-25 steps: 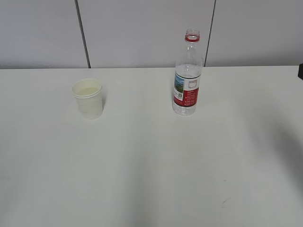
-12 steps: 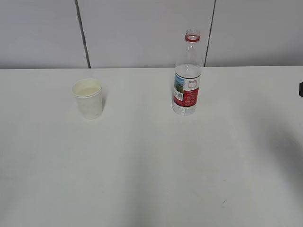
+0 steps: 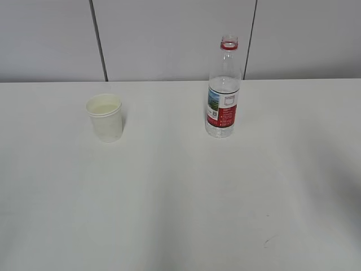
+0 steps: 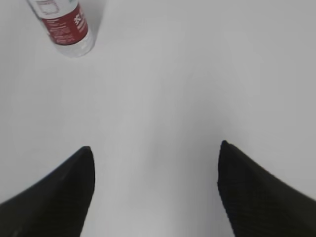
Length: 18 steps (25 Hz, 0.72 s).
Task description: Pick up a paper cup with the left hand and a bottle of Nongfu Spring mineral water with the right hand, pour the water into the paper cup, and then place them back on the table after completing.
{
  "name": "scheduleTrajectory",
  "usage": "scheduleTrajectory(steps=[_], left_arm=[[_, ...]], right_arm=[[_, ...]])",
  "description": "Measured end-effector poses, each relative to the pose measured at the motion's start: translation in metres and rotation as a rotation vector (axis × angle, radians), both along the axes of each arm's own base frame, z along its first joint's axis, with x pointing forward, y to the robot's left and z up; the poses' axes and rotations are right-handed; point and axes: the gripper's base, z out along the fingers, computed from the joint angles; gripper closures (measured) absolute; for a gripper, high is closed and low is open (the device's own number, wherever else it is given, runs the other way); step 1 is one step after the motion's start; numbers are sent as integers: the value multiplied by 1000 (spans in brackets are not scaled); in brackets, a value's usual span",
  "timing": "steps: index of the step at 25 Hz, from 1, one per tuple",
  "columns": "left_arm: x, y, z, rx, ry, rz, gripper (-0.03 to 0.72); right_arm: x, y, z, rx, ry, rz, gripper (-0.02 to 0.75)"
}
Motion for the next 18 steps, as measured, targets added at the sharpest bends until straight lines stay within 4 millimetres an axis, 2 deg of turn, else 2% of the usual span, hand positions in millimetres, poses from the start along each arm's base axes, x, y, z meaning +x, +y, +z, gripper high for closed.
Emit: scheduleTrajectory(steps=[7,13,18], left_arm=[[0,0,0,-1,0,-1,450],[0,0,0,-1,0,-1,450],[0,0,0,-1,0,-1,450]], right_arm=[[-54,0,29,43,-10,16,164],[-106,-2,34,65,-23,2,164],[-138,-6,31,36,-36,-6,164]])
